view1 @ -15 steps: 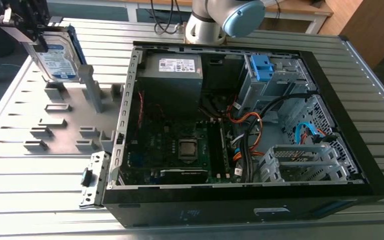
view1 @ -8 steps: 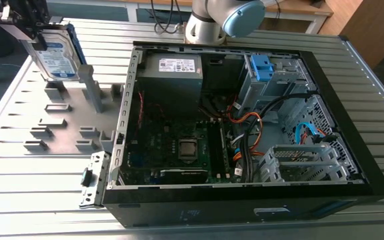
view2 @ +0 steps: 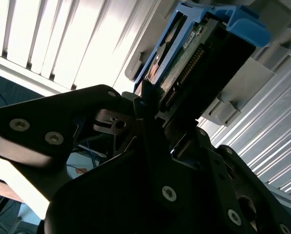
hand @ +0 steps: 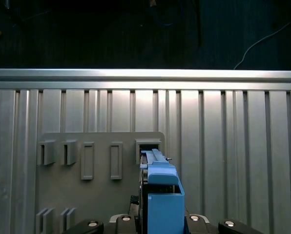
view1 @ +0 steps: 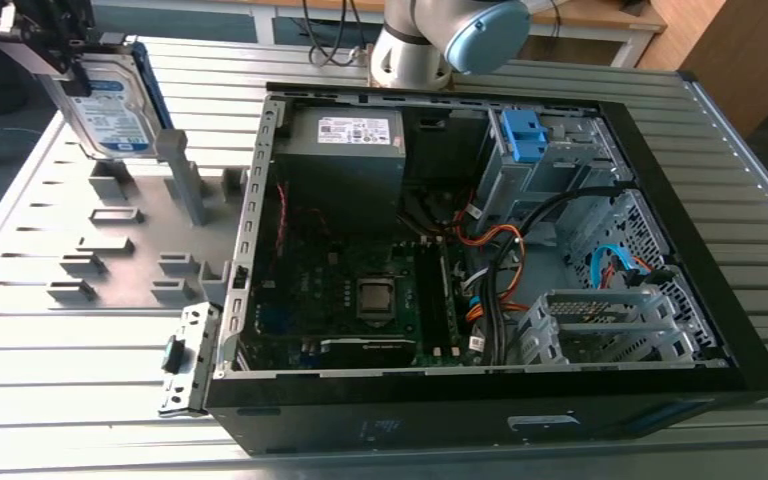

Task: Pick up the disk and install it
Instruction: 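Pick up the disk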

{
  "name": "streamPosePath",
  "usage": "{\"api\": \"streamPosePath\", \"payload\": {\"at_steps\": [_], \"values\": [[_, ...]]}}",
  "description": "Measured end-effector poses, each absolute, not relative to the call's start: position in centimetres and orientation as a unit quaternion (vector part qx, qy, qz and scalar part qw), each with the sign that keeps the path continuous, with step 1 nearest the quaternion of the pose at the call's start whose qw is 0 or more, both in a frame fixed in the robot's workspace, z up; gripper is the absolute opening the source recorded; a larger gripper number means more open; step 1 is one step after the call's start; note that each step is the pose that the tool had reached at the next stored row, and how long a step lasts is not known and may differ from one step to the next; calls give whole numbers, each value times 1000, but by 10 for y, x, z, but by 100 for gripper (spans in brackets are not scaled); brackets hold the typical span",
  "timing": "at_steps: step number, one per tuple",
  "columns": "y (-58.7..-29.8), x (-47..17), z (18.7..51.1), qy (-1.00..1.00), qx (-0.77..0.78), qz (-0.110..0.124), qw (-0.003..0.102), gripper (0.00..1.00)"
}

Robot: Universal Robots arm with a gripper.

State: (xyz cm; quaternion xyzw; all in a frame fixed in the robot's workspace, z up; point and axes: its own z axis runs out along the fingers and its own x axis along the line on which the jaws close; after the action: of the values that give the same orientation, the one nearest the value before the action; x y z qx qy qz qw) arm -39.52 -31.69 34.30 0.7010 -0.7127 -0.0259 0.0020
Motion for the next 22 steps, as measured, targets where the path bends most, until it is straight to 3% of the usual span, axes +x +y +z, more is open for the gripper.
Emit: {"api": "streamPosePath", "payload": {"at_steps": [22], "values": [[-317, -395, 358, -713, 701, -26, 2, 36]]}}
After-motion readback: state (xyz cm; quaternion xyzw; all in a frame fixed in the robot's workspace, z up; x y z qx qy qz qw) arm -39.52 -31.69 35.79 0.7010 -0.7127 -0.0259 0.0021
